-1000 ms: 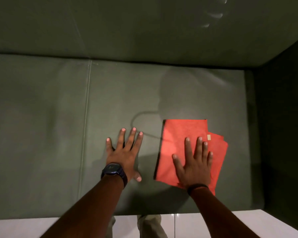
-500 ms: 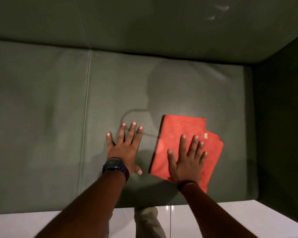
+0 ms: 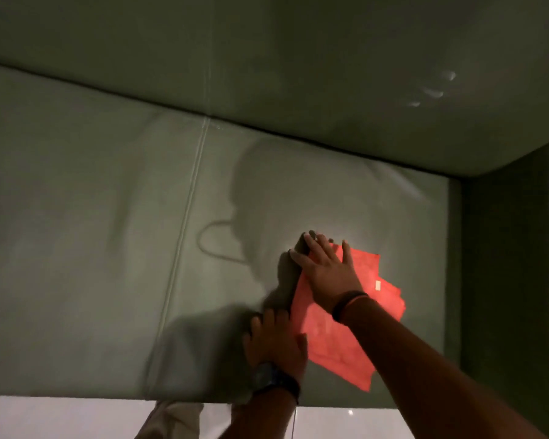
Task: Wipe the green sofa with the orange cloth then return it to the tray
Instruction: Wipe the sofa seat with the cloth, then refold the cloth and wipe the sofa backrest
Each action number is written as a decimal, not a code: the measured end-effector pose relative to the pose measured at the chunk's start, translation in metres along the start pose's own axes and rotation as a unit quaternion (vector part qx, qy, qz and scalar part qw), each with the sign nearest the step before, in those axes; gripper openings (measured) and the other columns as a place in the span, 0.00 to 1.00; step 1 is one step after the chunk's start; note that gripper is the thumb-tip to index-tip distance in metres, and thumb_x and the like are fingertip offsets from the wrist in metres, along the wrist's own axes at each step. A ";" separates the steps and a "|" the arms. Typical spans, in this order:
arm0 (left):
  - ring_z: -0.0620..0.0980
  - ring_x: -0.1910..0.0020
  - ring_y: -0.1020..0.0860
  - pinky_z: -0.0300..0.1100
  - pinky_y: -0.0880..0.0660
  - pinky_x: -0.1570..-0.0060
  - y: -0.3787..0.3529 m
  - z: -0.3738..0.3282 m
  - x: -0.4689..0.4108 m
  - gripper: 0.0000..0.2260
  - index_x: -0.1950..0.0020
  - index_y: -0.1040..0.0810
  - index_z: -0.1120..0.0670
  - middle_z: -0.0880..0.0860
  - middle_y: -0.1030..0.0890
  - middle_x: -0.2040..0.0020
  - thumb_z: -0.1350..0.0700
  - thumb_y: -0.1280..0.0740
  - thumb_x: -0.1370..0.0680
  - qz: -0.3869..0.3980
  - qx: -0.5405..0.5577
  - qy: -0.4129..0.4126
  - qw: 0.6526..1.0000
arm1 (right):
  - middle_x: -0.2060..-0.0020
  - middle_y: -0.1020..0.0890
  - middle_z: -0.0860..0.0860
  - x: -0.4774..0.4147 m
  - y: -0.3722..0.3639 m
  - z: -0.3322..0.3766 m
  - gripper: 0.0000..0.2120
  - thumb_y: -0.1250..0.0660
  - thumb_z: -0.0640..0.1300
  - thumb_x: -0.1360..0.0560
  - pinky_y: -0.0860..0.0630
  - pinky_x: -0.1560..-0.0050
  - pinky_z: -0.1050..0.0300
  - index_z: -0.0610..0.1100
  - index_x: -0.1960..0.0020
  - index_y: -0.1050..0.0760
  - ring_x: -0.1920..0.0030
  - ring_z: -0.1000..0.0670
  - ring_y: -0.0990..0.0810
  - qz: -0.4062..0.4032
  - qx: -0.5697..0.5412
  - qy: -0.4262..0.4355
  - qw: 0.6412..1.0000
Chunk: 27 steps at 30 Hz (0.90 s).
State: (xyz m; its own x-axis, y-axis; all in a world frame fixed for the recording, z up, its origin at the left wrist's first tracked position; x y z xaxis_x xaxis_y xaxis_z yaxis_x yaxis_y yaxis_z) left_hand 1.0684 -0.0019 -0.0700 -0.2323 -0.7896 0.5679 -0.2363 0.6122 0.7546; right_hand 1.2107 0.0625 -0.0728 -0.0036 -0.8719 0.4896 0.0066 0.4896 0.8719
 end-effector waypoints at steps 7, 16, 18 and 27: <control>0.54 0.54 0.22 0.46 0.26 0.57 0.002 0.002 -0.025 0.09 0.66 0.34 0.45 0.51 0.18 0.57 0.48 0.36 0.28 0.031 0.165 -0.001 0.986 | 0.48 0.19 0.47 -0.011 0.033 -0.030 0.14 0.26 0.47 0.33 0.42 0.33 0.30 0.50 0.48 0.21 0.40 0.43 0.24 0.044 0.151 0.162 0.974; 0.54 0.64 0.20 0.44 0.25 0.67 0.164 -0.093 -0.079 0.06 0.62 0.21 0.52 0.52 0.16 0.64 0.62 0.27 0.35 -0.132 0.252 -0.219 0.933 | 0.63 0.23 0.52 0.021 0.136 -0.152 0.10 0.29 0.38 0.32 0.30 0.63 0.58 0.49 0.58 0.28 0.61 0.44 0.20 -0.031 -0.189 -0.017 0.981; 0.56 0.65 0.20 0.46 0.25 0.68 0.211 -0.163 -0.098 0.05 0.62 0.20 0.54 0.54 0.16 0.64 0.62 0.26 0.35 -0.176 0.224 -0.294 0.912 | 0.65 0.24 0.53 0.033 0.176 -0.200 0.14 0.29 0.34 0.32 0.29 0.64 0.57 0.50 0.58 0.28 0.65 0.47 0.22 -0.114 -0.214 -0.062 0.968; 0.58 0.51 0.26 0.49 0.34 0.54 0.324 -0.263 -0.176 0.04 0.55 0.20 0.51 0.57 0.18 0.59 0.56 0.32 0.29 -0.362 0.007 -0.372 0.855 | 0.43 0.25 0.39 -0.025 0.240 -0.197 0.19 0.33 0.47 0.30 0.35 0.44 0.47 0.42 0.41 0.28 0.41 0.39 0.29 -0.500 -0.201 -0.425 0.727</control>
State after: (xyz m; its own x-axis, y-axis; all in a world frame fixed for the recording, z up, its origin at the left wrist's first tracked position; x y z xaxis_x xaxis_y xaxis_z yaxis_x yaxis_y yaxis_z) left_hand 1.2805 0.3240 0.1609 -0.5554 -0.7203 -0.4156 -0.5816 -0.0208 0.8132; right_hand 1.4096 0.2010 0.1236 -0.8231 -0.3877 -0.4149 -0.1339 -0.5774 0.8054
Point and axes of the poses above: each hand's wrist, its own x-axis away from the middle knuckle, its own y-axis out of the back of the hand, z = x × y, the point moved 1 cm from there along -x, towards the middle knuckle
